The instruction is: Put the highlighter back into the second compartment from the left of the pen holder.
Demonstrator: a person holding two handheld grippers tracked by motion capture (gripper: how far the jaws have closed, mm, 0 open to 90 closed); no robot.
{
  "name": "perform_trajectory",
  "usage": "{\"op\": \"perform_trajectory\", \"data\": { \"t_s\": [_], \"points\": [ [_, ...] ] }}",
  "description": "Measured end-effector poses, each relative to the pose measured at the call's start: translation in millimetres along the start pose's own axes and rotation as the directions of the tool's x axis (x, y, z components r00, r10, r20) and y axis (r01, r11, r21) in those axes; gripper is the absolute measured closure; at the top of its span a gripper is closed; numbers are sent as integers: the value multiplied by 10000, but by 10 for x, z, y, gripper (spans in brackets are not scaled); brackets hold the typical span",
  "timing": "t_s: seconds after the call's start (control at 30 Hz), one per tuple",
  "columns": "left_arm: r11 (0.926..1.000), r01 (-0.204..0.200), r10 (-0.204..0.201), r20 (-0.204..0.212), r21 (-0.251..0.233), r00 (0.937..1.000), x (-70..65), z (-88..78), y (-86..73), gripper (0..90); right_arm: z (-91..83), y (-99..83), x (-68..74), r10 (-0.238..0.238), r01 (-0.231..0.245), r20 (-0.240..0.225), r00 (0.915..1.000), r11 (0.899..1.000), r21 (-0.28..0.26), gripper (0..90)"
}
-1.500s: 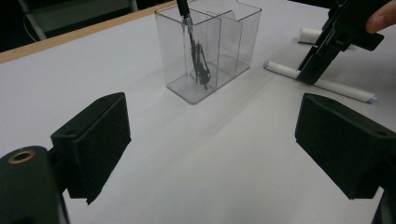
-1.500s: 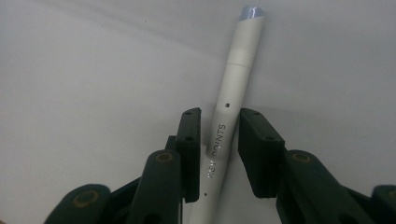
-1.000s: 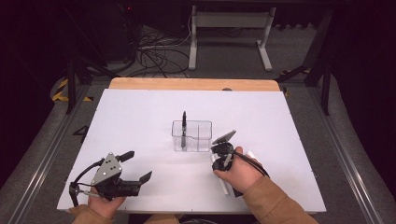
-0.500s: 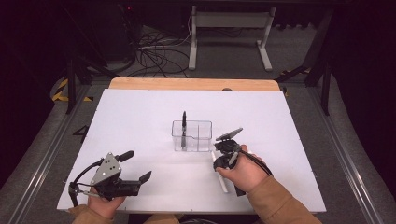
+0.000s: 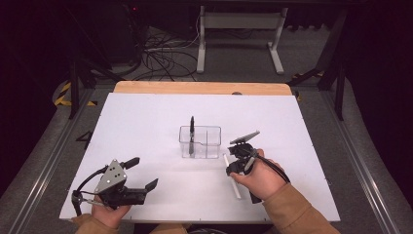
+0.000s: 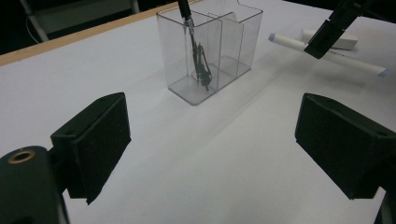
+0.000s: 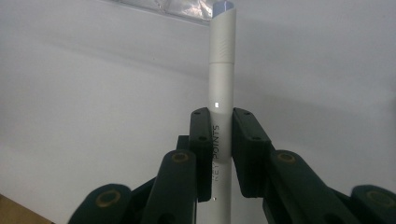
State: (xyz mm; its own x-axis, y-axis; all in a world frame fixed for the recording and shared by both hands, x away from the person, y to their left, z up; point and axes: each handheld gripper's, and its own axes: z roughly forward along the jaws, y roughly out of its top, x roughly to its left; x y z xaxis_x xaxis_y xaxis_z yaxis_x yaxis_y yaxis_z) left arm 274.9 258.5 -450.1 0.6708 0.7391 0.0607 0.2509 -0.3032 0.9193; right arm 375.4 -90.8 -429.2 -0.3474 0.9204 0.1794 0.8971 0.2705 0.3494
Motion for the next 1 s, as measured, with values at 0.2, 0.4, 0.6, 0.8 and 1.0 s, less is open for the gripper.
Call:
{"op": "perform_trajectory", "data": {
  "t_s": [0.2, 0.4, 0.6, 0.8, 1.0],
  "points": [
    [10000, 1, -1, -23, -10, 10000, 5, -5, 0, 111, -108, 15, -21, -14, 11, -87, 10000, 9992, -400, 795],
    [10000, 12, -12, -39, -19, 10000, 3, -8, 0, 110, -302, 32, -22, -332, 293, -307, 9990, 9923, -1204, 794],
    [10000, 5, -5, -62, -29, 10000, 2, -9, 0, 110, -452, 41, -22, -672, 558, -528, 9963, 9795, -1936, 795],
    [10000, 14, -14, -67, -27, 10000, 4, -7, -2, 110, -569, 63, -22, -1054, 848, -634, 9924, 9597, -2679, 795],
    [10000, -19, 18, -107, -63, 9999, 4, -11, -1, 110, -684, 79, 16, -1551, 1216, -669, 9856, 9265, -3560, 795]
  ]
}}
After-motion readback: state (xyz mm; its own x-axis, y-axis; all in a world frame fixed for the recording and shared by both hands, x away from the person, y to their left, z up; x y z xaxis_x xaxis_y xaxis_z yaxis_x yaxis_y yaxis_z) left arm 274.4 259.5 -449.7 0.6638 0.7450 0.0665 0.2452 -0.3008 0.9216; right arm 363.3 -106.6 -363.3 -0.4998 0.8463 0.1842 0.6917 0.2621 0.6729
